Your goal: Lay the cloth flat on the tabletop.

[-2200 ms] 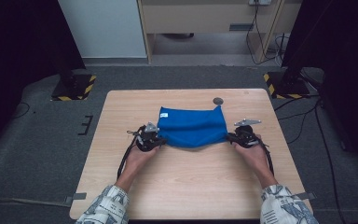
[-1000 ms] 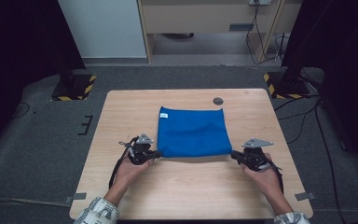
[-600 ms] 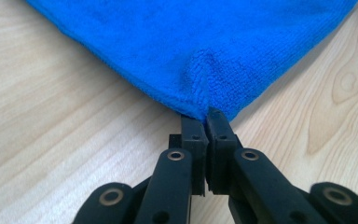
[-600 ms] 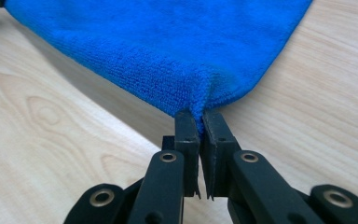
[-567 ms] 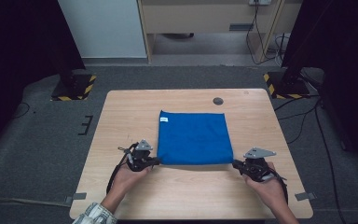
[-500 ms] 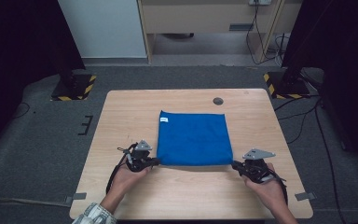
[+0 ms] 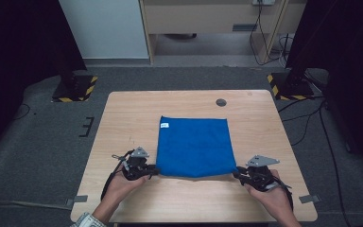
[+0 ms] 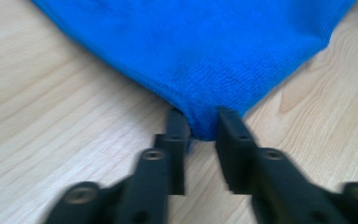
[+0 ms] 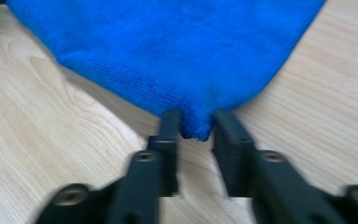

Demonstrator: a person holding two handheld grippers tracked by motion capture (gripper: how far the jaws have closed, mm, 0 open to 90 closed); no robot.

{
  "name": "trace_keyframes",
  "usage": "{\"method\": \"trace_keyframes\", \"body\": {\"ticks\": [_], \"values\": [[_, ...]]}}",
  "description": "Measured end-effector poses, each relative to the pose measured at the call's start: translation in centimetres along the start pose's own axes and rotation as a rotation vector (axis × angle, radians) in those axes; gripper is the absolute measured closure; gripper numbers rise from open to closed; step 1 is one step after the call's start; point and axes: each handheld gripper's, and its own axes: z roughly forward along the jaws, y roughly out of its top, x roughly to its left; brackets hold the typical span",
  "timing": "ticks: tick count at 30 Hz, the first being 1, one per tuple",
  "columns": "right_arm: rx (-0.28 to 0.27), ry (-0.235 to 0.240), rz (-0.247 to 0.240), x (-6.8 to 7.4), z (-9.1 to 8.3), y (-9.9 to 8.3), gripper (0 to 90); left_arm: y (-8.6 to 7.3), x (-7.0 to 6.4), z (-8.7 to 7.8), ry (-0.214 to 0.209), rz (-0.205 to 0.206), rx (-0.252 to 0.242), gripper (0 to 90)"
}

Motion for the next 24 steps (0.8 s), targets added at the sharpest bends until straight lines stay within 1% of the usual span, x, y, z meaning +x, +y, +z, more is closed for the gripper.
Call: {"method": "trace_keyframes", "body": {"ticks": [1,2,3,5,6,9,13,15,18,24], "values": [[-0.01,-0.009,0.009,-0.1,-0.2,0.0,58.2,0.0,0.2,-0.3,0.007,-0.009,-0.018,67.4],[-0.023,-0.014,0.013,-0.2,-0.3,0.1,55.3,0.0,0.4,-0.6,0.012,-0.021,-0.033,64.0],[-0.03,-0.02,0.015,-0.3,-0.4,0.2,51.7,0.0,0.7,-0.8,0.009,-0.029,-0.044,61.9],[-0.029,-0.04,0.005,-0.5,-0.3,0.4,44.3,-0.1,0.9,-1.0,0.016,-0.032,-0.057,59.7],[-0.032,-0.043,0.01,-0.5,-0.1,0.4,42.8,-0.1,1.0,-1.1,0.016,-0.03,-0.059,59.7],[-0.02,-0.038,-0.006,-0.5,0.6,0.5,39.2,-0.1,1.1,-1.1,0.036,-0.017,-0.071,57.1],[-0.026,-0.038,-0.026,-0.3,1.4,1.0,34.0,0.3,1.2,-0.9,0.064,0.003,-0.091,49.6],[-0.036,-0.045,-0.029,-0.3,1.8,1.4,31.6,0.5,1.2,-0.8,0.073,0.007,-0.099,46.2],[-0.046,-0.041,-0.028,-0.6,2.3,1.9,28.4,1.0,1.4,-0.6,0.092,0.027,-0.111,41.8],[-0.043,-0.043,-0.021,-0.8,3.5,2.7,22.7,1.9,2.0,-0.2,0.098,0.043,-0.123,32.6]]}}
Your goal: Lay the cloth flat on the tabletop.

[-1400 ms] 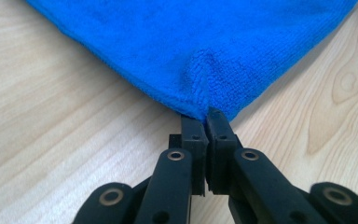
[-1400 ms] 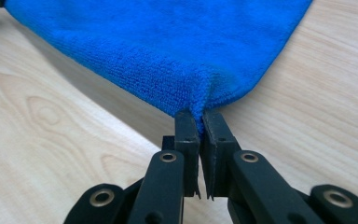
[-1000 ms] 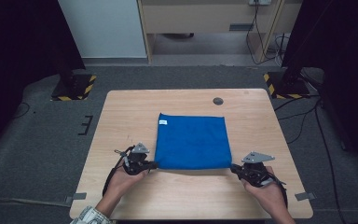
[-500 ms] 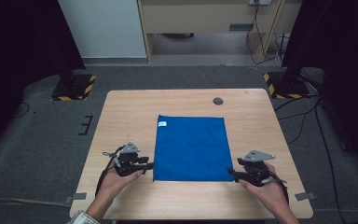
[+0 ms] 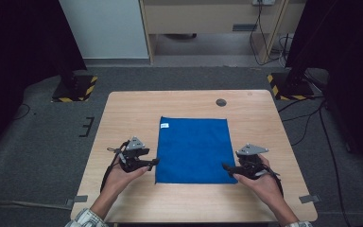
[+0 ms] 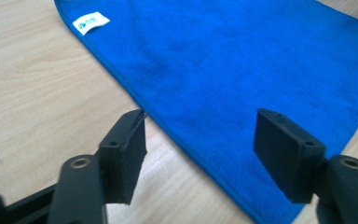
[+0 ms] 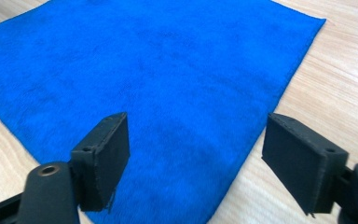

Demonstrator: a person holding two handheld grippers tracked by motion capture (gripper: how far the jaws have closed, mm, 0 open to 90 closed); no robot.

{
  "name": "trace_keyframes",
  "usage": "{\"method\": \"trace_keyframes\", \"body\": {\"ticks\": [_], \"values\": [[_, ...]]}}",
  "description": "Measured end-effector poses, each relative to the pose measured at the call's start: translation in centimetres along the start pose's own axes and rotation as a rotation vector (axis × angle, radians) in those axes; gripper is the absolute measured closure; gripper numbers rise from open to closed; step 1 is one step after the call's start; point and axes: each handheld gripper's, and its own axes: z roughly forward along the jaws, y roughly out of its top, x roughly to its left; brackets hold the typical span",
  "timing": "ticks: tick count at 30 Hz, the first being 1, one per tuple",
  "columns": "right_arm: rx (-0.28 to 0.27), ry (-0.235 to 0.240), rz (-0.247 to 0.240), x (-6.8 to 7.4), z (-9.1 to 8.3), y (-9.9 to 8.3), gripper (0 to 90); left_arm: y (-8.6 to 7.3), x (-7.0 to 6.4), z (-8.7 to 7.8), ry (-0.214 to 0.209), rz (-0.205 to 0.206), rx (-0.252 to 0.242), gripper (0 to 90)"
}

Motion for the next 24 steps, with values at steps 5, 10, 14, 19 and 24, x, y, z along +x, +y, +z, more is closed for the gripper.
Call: {"method": "trace_keyframes", "body": {"ticks": [5,10,14,19,24], "values": [[-0.005,0.009,-0.003,0.1,0.8,0.8,18.1,0.8,0.6,0.4,-0.001,0.012,-0.013,26.3],[-0.004,0.02,-0.015,0.4,1.9,1.6,14.5,1.6,1.1,0.9,0.001,0.018,-0.015,20.4],[0.002,0.015,-0.03,0.9,2.8,2.1,12.0,2.1,1.5,1.2,0.007,0.017,-0.023,15.0],[0.012,0.033,-0.042,1.6,3.6,2.9,10.3,2.7,1.8,1.4,0.006,0.013,-0.029,11.3],[0.015,0.054,-0.062,2.4,4.3,3.6,9.7,3.2,2.0,1.7,-0.004,0.009,-0.031,10.0]]}}
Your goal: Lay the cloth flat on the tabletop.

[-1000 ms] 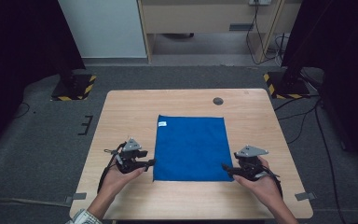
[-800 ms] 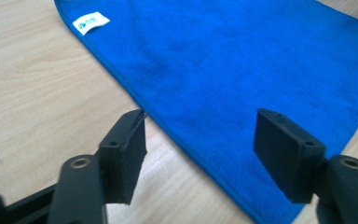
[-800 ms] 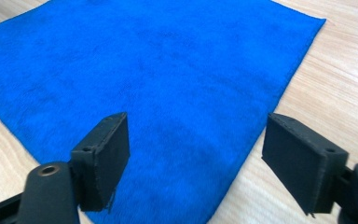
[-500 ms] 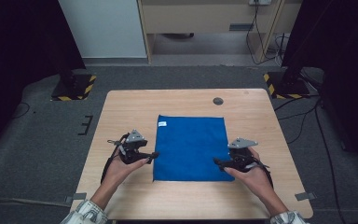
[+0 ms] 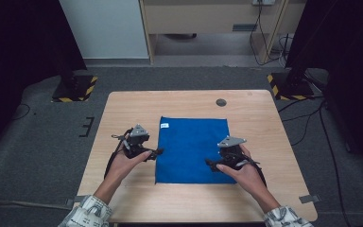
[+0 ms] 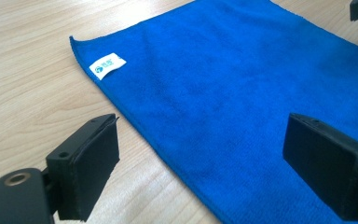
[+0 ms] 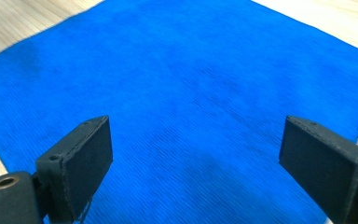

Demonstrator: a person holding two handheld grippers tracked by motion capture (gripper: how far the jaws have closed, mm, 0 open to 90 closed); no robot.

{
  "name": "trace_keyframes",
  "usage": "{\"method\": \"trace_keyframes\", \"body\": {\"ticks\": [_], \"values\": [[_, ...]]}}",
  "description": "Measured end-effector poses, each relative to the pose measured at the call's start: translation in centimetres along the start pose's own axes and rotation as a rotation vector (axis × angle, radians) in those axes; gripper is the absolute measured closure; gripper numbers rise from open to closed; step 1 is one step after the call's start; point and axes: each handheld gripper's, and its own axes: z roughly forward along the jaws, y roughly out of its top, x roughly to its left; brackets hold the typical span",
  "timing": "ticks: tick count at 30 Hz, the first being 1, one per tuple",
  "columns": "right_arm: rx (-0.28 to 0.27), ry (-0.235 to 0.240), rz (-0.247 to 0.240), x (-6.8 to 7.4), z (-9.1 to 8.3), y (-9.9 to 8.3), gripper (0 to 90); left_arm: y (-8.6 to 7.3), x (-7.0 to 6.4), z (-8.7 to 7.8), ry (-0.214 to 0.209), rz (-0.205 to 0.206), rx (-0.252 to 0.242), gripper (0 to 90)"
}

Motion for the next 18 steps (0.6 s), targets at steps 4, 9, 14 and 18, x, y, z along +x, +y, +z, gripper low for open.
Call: {"method": "trace_keyframes", "body": {"ticks": [4,9,14,18], "values": [[0.0,0.022,0.002,0.5,0.5,0.6,9.7,0.5,0.1,0.3,-0.005,-0.006,-0.007,9.0],[-0.003,0.032,-0.006,1.1,1.1,1.3,9.7,1.2,0.0,0.6,-0.009,0.008,-0.009,8.1],[-0.003,0.041,-0.008,1.7,1.7,1.9,10.0,1.9,0.1,1.1,-0.012,0.015,-0.008,7.3],[0.0,0.066,-0.025,2.4,2.0,2.5,10.3,2.3,0.2,1.5,-0.005,0.018,0.001,6.9]]}}
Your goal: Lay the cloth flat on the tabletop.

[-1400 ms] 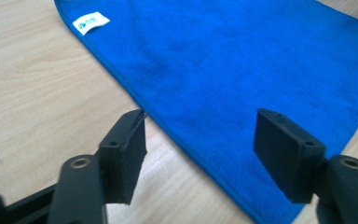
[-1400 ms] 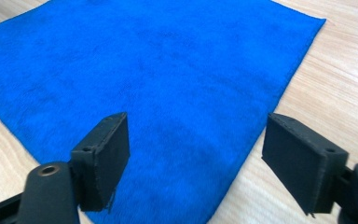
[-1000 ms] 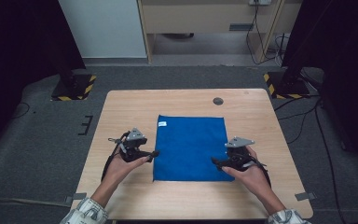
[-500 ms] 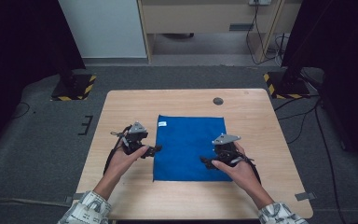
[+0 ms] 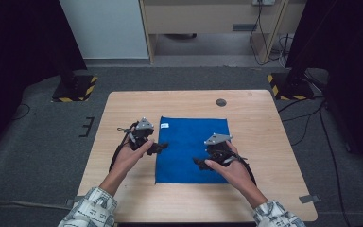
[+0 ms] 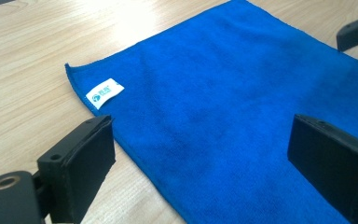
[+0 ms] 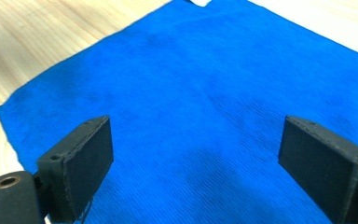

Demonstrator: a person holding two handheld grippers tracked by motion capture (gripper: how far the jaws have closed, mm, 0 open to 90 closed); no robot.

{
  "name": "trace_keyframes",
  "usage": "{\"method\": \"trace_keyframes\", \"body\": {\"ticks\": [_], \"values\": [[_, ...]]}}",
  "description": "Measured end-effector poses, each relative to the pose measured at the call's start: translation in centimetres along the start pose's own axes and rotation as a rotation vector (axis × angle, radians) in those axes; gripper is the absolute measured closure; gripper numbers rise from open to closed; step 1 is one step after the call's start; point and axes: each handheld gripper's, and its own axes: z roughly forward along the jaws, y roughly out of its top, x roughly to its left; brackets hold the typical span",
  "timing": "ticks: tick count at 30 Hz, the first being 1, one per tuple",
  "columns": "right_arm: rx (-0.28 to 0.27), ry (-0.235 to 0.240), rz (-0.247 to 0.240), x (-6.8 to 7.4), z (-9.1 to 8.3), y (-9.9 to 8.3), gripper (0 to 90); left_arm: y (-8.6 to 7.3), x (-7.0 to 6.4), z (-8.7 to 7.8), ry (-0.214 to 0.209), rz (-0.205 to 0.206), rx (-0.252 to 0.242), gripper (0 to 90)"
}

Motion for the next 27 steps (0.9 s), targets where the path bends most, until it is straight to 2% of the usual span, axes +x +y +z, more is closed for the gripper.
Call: {"method": "trace_keyframes", "body": {"ticks": [7,15,20,23,27], "values": [[0.006,0.028,-0.039,1.3,0.8,0.9,10.5,0.4,0.3,0.5,0.007,-0.005,0.005,6.9],[0.011,0.044,-0.062,2.5,1.7,1.7,13.0,0.6,0.9,0.9,0.022,-0.015,0.01,6.9],[0.008,0.071,-0.075,3.3,2.2,2.2,14.8,1.1,1.3,0.9,0.034,-0.013,0.01,6.9],[0.004,0.086,-0.086,3.9,2.5,2.6,15.7,1.4,1.6,0.8,0.041,-0.022,-0.009,6.9],[0.003,0.102,-0.1,4.8,2.9,3.0,16.0,1.6,1.8,0.8,0.049,-0.02,0.002,6.9]]}}
